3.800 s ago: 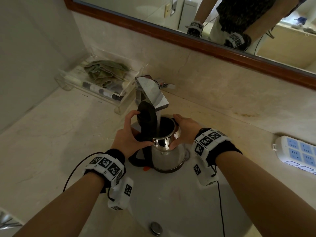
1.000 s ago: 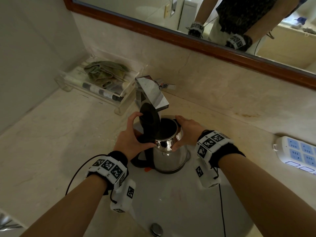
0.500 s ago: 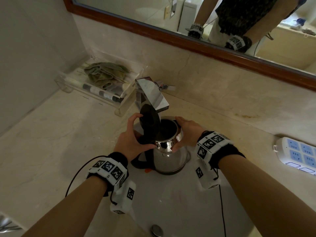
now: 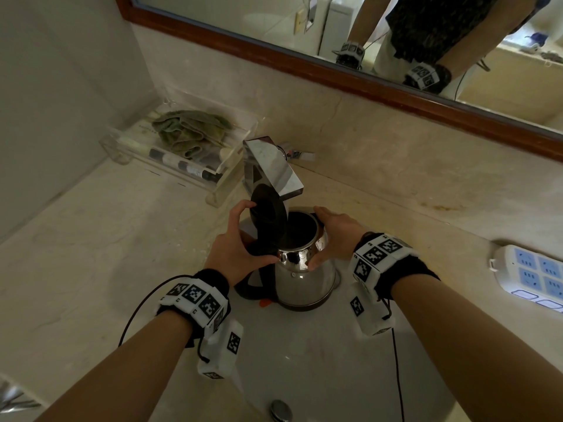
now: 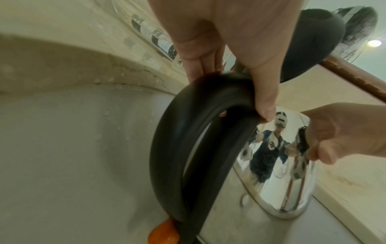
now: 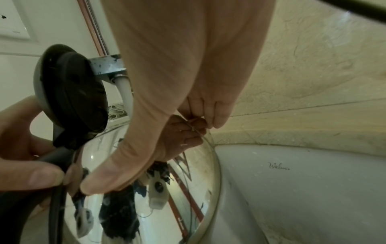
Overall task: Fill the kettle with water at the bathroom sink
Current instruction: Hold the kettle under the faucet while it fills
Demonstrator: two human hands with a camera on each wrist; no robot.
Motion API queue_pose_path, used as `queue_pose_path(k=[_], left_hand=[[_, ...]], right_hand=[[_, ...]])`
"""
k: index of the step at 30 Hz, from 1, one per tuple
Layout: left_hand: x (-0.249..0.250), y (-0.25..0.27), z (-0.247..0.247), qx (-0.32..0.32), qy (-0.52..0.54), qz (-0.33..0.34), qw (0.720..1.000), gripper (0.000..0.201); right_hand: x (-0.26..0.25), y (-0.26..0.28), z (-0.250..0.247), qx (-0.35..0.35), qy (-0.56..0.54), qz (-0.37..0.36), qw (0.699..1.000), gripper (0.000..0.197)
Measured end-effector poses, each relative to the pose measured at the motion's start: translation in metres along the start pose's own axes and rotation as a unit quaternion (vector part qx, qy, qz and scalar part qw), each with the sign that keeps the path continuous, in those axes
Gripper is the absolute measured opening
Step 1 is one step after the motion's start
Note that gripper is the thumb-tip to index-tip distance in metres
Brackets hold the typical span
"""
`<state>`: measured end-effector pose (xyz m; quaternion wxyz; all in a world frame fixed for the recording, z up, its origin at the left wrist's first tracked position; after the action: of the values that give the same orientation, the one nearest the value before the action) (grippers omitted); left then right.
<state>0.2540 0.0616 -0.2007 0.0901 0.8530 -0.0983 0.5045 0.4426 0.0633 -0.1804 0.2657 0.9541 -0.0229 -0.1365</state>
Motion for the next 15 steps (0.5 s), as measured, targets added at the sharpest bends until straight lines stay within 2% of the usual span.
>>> queue_pose_path(k=[15], left_hand=[[-0.0008, 0.0, 0.0003, 0.001, 0.006, 0.002, 1.0, 0.097]], right_hand=[[-0.0008, 0.0016, -0.0016, -0.003, 0.008, 0.004, 1.0, 0.12]])
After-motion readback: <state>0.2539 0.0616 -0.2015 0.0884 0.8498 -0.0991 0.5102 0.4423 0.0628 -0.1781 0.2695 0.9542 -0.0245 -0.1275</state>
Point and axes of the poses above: each hand's wrist, its own y-axis away from the middle knuckle, its own z-axis out of the palm, x = y × z, the point moved 6 cm from there along -y, towards the middle knuckle, and after that the axes turned 4 degrees about z, right-handed, at the moved point
